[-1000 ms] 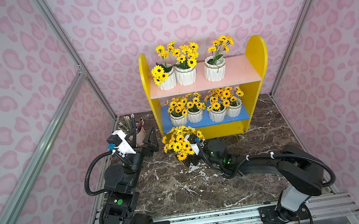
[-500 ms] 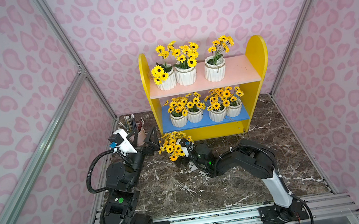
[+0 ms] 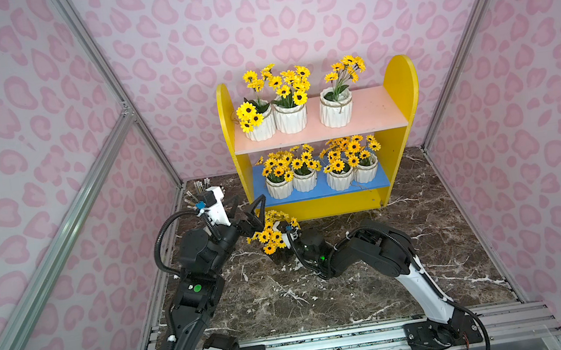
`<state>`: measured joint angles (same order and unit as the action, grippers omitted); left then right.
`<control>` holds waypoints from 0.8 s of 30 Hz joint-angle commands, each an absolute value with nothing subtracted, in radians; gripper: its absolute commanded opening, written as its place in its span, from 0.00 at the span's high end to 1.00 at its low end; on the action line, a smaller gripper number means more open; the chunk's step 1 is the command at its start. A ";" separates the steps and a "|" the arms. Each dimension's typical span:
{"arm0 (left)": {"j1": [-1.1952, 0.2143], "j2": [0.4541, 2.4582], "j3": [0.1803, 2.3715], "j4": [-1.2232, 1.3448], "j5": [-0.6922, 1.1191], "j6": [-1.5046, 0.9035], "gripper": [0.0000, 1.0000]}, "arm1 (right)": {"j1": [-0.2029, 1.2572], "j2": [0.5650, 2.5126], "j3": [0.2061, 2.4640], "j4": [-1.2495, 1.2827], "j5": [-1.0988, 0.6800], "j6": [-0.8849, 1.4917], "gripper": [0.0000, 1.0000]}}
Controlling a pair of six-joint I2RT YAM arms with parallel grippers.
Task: Take the sunflower pots off the shelves
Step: Place the sunflower pot at the center of the board.
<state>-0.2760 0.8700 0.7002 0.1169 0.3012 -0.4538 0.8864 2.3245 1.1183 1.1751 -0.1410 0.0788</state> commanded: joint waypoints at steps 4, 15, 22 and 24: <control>-0.277 0.892 0.717 0.129 0.477 -0.464 0.04 | 0.904 2.338 1.140 1.160 -0.105 0.102 0.59; -0.279 0.849 0.687 0.164 0.454 -0.461 0.02 | 0.923 2.295 1.101 1.206 -0.026 0.062 0.00; -0.278 0.852 0.686 0.167 0.449 -0.466 0.00 | 0.914 2.251 1.053 1.226 -0.049 0.047 0.01; -0.278 0.850 0.682 0.170 0.445 -0.468 0.00 | 0.916 2.239 1.028 1.247 -0.061 0.043 0.01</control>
